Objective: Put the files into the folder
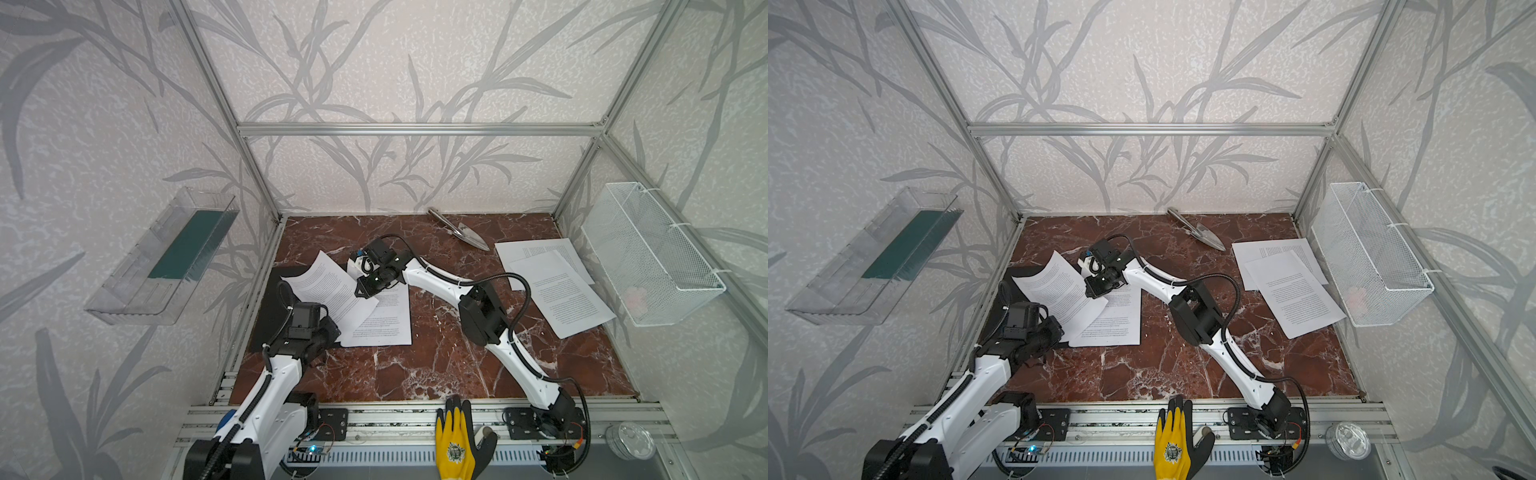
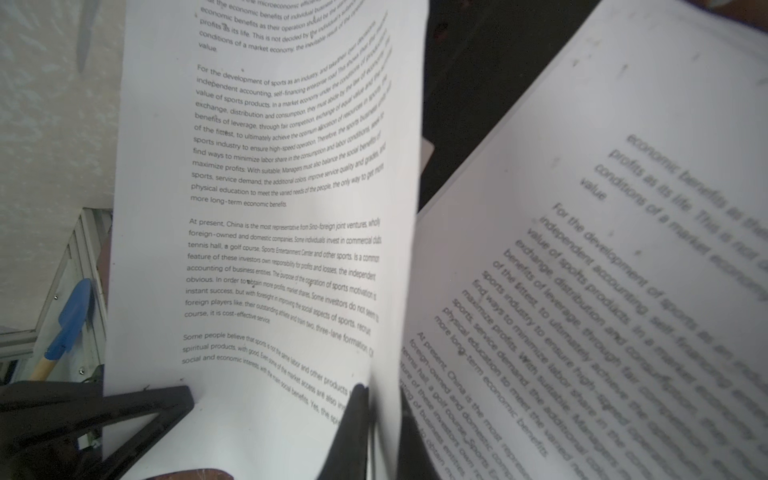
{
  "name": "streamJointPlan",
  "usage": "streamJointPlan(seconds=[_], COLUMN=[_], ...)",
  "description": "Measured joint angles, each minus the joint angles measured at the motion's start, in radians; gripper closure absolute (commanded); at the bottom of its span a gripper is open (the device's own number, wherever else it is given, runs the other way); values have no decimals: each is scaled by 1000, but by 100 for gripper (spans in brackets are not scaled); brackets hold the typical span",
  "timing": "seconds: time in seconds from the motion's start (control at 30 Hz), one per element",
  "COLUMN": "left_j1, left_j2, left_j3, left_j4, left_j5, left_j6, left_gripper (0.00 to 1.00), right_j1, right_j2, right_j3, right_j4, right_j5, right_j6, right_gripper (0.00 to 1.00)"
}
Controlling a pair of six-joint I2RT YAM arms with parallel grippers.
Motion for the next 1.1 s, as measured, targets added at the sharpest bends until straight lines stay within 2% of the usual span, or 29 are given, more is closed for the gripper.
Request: streamJointPlan(seconds=[0.13,0.17,0.2,0.33,0.43,0.57,0.7,0.83,1.1], left_j1=[0,0,0,0,-1,-2,-3,-3,-7], left_j2=[-10,-22,-40,-127,-180,-249,-288,-300,-295], left_j3=[-10,-10,-10,-2,56,211,403,498,486], left_j4=[13,13,12,1,-60,-153,-263,-329,-426], left_j5=[31,37,45,90,131,185,234,285,338], left_j6=[-7,-5,-5,-18,-18,11,87,172,289], left_gripper=[38,24,2,1,1,1,1,1,1], right_j1=[-5,-7,-8,-16,-35,-106,-194,-225,-157], right_j2=[-13,-29,-53,-219,-401,-622,-761,-779,-778], right_j3=[-16,-39,-74,-306,-524,-783,-1005,-1136,-1263], right_j4=[-4,2,8,82,194,346,460,513,605], right_j5=[1,5,12,51,73,114,169,219,257], right_j6=[9,13,21,76,153,271,375,446,572], right_gripper=[100,100,100,100,100,100,100,100,100])
